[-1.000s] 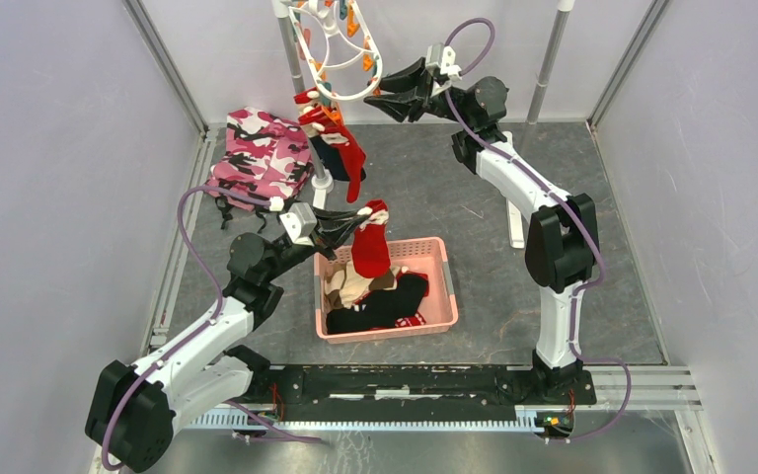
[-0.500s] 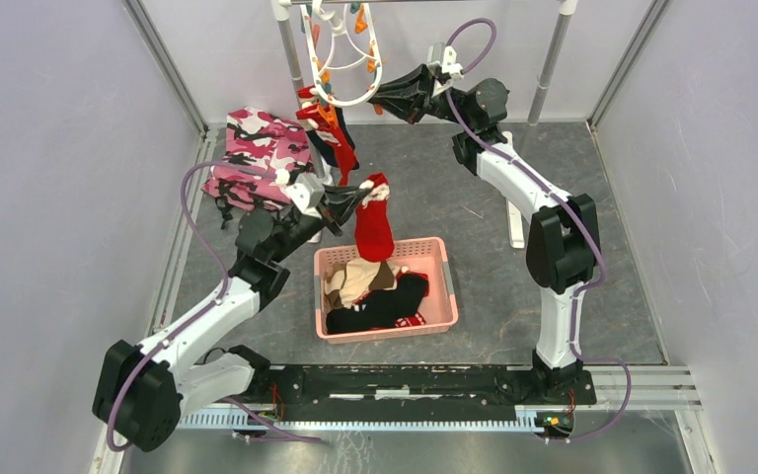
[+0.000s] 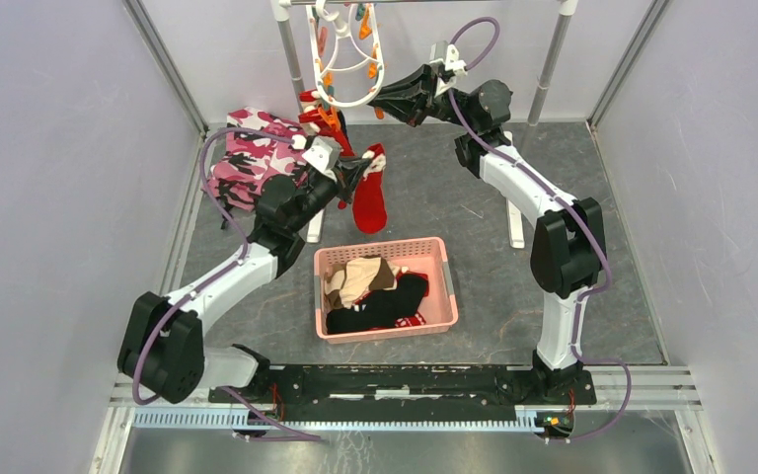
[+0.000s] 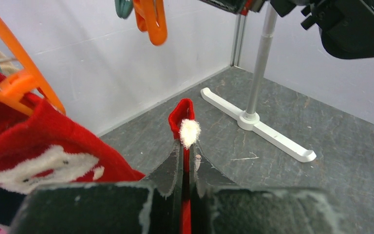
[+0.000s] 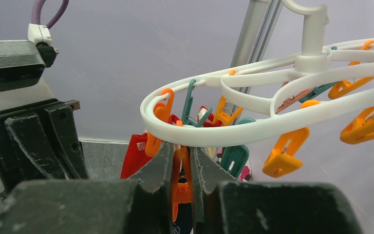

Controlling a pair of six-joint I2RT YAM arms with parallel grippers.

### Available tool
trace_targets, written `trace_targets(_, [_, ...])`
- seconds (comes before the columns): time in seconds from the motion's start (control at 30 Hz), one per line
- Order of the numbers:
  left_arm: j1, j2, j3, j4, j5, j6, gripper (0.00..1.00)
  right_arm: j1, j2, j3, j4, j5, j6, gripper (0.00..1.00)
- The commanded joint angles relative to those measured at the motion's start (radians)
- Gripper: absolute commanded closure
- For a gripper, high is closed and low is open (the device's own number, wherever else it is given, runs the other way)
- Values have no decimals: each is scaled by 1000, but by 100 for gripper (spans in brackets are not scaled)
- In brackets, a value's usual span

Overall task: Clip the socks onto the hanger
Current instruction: Open the clamp at the hanger.

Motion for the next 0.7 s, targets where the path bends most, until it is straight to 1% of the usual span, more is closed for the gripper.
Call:
trace_targets(0.0, [10,26,85,58,1,37,98,9,-47,-12,-2,-12,57,95])
trace_targets(0.07, [13,35,101,57,3,37,98,11,-48,-14,14,-20,84,95])
trace_targets(0.2, [24,46,122,56,3,-10,98,16,-57,-14,4,-22,93,95])
trace_targets(0.33, [35,58,142,66,31,-40,98,18,-56,-12,1,-22,110,95])
trace_targets(0.67, [67,94,176,72,86,-93,98,23,-61,-4,-23,-22,102,95])
